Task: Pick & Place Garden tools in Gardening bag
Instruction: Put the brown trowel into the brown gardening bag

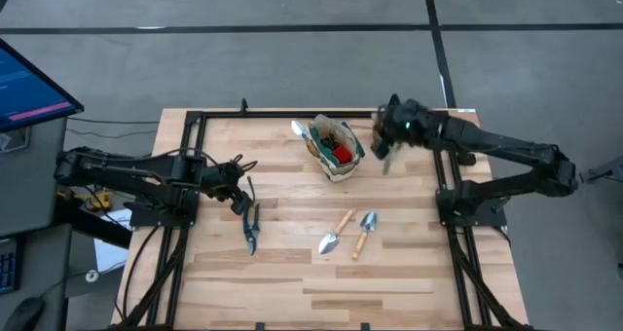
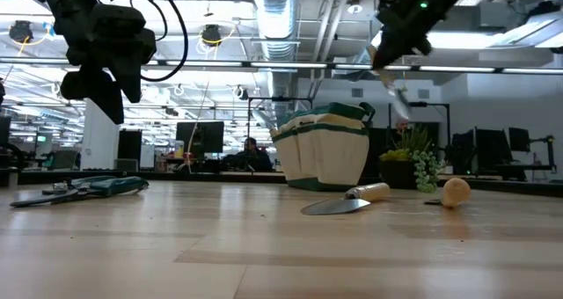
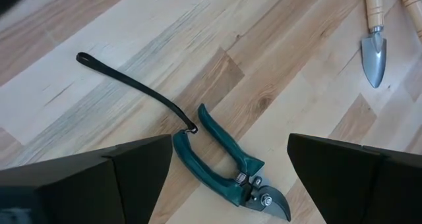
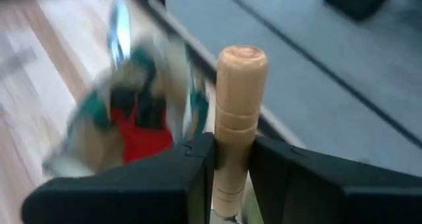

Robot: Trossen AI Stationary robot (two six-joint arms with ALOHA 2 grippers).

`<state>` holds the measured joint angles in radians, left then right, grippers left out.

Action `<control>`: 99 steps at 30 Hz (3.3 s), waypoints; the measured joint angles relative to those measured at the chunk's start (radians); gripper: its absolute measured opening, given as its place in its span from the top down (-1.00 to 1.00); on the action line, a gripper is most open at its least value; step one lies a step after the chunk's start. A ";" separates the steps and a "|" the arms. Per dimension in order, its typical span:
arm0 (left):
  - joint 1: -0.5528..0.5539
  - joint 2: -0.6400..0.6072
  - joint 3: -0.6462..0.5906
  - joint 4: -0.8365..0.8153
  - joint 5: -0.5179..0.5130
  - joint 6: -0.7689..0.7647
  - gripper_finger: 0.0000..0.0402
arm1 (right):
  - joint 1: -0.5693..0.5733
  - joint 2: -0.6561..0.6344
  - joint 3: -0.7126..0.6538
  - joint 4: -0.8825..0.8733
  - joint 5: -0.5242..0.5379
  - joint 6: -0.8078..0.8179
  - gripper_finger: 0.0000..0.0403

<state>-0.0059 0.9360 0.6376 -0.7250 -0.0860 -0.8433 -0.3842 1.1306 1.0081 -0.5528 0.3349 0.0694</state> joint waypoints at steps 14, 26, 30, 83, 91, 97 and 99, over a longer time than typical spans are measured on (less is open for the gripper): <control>0.000 0.000 0.000 0.000 0.008 -0.003 -0.46 | 0.001 0.237 0.000 0.283 -0.154 -0.066 0.71; 0.000 0.000 0.000 0.000 0.013 -0.002 -0.46 | 0.085 0.247 0.000 0.457 -0.155 0.125 0.71; 0.000 0.000 0.000 0.000 0.010 -0.001 -0.46 | 0.097 0.219 0.017 0.501 -0.154 0.031 0.71; 0.000 0.000 0.000 0.024 0.015 -0.134 -0.46 | -0.416 0.374 0.055 0.870 -1.153 -0.249 0.71; 0.000 0.000 0.000 0.024 0.008 -0.095 -0.46 | -0.442 0.429 0.049 0.695 -1.348 -0.245 0.71; 0.019 0.000 0.000 0.024 0.005 -0.055 -0.46 | -0.377 0.430 0.048 0.619 -1.287 -0.344 0.71; 0.023 0.000 0.000 0.024 0.004 -0.049 -0.46 | -0.350 0.431 0.048 0.618 -1.260 -0.383 0.71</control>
<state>0.0173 0.9360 0.6376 -0.7013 -0.0818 -0.8924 -0.7340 1.5612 1.0557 0.0654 -0.9253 -0.3139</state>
